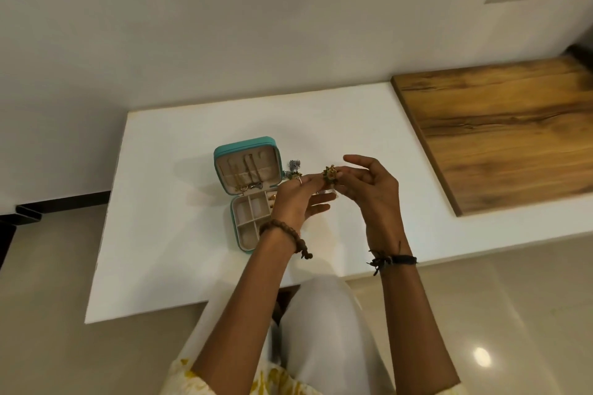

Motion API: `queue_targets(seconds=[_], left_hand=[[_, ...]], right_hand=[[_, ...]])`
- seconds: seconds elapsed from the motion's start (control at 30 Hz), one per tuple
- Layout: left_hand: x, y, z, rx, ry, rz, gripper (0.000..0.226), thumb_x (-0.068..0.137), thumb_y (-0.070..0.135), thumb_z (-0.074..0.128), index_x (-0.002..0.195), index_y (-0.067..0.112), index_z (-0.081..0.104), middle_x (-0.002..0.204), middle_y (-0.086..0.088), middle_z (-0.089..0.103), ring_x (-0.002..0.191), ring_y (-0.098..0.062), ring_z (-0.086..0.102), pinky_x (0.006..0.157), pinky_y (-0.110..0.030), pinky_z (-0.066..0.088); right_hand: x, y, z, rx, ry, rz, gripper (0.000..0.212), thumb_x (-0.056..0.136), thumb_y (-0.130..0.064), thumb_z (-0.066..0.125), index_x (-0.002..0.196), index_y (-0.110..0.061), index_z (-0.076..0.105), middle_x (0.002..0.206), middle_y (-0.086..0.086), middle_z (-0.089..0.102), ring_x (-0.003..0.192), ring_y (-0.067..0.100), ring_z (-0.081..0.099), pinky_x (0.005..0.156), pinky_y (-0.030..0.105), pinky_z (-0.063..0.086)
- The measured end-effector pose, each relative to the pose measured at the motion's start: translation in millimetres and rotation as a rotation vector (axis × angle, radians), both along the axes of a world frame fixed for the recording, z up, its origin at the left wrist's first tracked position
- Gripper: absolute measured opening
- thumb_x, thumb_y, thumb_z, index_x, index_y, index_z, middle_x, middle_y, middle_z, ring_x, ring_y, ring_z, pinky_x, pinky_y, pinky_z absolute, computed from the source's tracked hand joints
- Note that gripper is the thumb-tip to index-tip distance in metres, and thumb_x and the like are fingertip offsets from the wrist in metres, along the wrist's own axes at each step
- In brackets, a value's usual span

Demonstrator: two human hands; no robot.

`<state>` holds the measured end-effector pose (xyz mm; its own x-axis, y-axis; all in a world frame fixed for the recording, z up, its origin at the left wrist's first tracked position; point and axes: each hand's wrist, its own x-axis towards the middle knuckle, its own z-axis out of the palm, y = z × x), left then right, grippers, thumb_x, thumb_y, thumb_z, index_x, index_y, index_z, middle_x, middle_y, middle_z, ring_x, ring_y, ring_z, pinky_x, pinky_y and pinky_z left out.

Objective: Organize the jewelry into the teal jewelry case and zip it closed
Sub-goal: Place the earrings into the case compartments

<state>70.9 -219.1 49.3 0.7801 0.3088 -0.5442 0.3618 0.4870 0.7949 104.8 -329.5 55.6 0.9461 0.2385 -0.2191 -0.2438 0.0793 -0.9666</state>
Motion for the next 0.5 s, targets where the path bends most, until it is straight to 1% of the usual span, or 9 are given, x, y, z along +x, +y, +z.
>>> queue_targets(seconds=[0.03, 0.1, 0.2, 0.27, 0.33, 0.4, 0.5], left_hand=[[-2, 2, -1, -0.057, 0.001, 0.018, 0.015, 0.09, 0.011, 0.052, 0.078, 0.013, 0.061, 0.056, 0.006, 0.068, 0.05, -0.005, 0.065, 0.049, -0.017, 0.053], [-5, 6, -2, -0.125, -0.01, 0.041, 0.014, 0.09, 0.011, 0.053, 0.079, 0.014, 0.062, 0.056, 0.007, 0.069, 0.053, -0.005, 0.066, 0.05, -0.017, 0.053], [-9, 12, -5, -0.146, -0.024, 0.051, 0.017, 0.088, 0.012, 0.056, 0.076, 0.022, 0.063, 0.058, 0.011, 0.068, 0.057, -0.003, 0.065, 0.053, -0.02, 0.05], [-11, 14, -7, -0.137, -0.036, 0.056, 0.016, 0.087, 0.013, 0.057, 0.076, 0.024, 0.063, 0.058, 0.012, 0.068, 0.059, -0.003, 0.065, 0.056, -0.021, 0.048], [-12, 16, -9, -0.124, -0.069, 0.057, 0.016, 0.087, 0.014, 0.056, 0.078, 0.025, 0.063, 0.058, 0.013, 0.068, 0.059, 0.0, 0.065, 0.058, -0.019, 0.048], [-13, 18, -11, -0.083, -0.099, 0.073, 0.016, 0.088, 0.015, 0.055, 0.078, 0.025, 0.062, 0.057, 0.014, 0.068, 0.058, 0.002, 0.065, 0.056, -0.016, 0.048], [-16, 26, -16, 0.075, -0.134, 0.109, 0.014, 0.086, 0.014, 0.058, 0.078, 0.024, 0.062, 0.056, 0.016, 0.067, 0.054, 0.003, 0.062, 0.052, -0.013, 0.048]], right_hand=[[-1, 3, 1, 0.01, 0.002, 0.002, 0.025, 0.085, 0.003, 0.058, 0.108, -0.009, 0.061, 0.094, 0.012, 0.071, 0.088, 0.02, 0.068, 0.075, 0.022, 0.056], [-3, 7, 2, 0.005, -0.004, 0.012, 0.025, 0.085, 0.003, 0.057, 0.107, -0.009, 0.06, 0.092, 0.011, 0.071, 0.085, 0.019, 0.067, 0.073, 0.021, 0.056], [-5, 13, 2, 0.0, -0.027, 0.031, 0.024, 0.085, 0.004, 0.058, 0.106, -0.008, 0.06, 0.09, 0.008, 0.071, 0.081, 0.016, 0.067, 0.07, 0.019, 0.055], [-6, 17, 1, -0.021, -0.047, 0.048, 0.023, 0.084, 0.003, 0.06, 0.104, -0.009, 0.061, 0.09, 0.006, 0.07, 0.082, 0.015, 0.066, 0.069, 0.018, 0.055], [-7, 20, 1, -0.047, -0.064, 0.059, 0.022, 0.083, 0.0, 0.062, 0.103, -0.01, 0.061, 0.09, 0.006, 0.068, 0.083, 0.015, 0.065, 0.069, 0.018, 0.054], [-8, 22, 0, -0.07, -0.082, 0.08, 0.021, 0.083, -0.002, 0.063, 0.102, -0.01, 0.062, 0.091, 0.006, 0.066, 0.084, 0.016, 0.064, 0.068, 0.018, 0.054], [-3, 22, -2, -0.089, -0.088, 0.129, 0.019, 0.083, -0.002, 0.063, 0.1, -0.009, 0.064, 0.088, 0.005, 0.065, 0.081, 0.014, 0.063, 0.068, 0.019, 0.054]])
